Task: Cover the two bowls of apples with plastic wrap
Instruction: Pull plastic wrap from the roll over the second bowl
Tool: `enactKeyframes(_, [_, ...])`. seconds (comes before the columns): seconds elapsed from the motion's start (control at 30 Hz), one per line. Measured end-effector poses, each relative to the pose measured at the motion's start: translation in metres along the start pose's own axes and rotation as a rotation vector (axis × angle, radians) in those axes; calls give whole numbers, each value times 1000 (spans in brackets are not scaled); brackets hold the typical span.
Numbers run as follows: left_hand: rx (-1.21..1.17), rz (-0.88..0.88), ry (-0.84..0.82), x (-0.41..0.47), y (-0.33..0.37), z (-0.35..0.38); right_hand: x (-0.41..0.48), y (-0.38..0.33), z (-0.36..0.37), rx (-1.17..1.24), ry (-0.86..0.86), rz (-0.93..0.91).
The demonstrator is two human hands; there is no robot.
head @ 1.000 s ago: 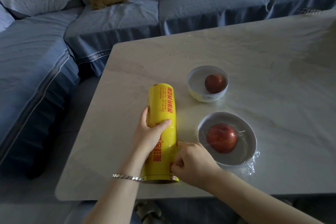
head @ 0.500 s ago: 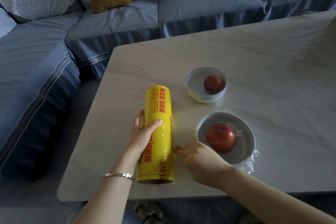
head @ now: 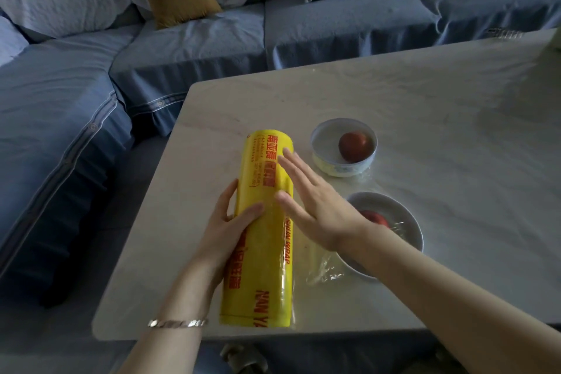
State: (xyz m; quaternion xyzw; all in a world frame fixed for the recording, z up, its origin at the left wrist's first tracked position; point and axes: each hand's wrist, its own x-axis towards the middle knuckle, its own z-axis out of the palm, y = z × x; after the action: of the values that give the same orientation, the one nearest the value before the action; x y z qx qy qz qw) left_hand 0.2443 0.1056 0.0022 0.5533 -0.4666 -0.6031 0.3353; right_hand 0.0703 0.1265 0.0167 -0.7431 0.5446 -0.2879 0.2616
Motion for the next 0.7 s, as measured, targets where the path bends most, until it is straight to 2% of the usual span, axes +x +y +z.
enactKeyframes(0.07, [-25,65,-11,-8,8,1,18,-3,0,-51,22,-35])
enactKeyframes(0.23, [-253,168,140,0,21,-10,5,-15,15,-37,18,-291])
enactKeyframes(0.3, [-305,222,266,6,27,-11,-11,-11,22,5,-33,-351])
enactKeyframes(0.4, [-316,294,523,17,33,-14,-27,4,23,-59,-125,-406])
enactKeyframes(0.5, [-289,333,619,32,35,-15,-35,21,13,-25,-174,-289])
enactKeyframes(0.7, [-16,471,757,74,47,-6,-52,67,-23,-127,186,93])
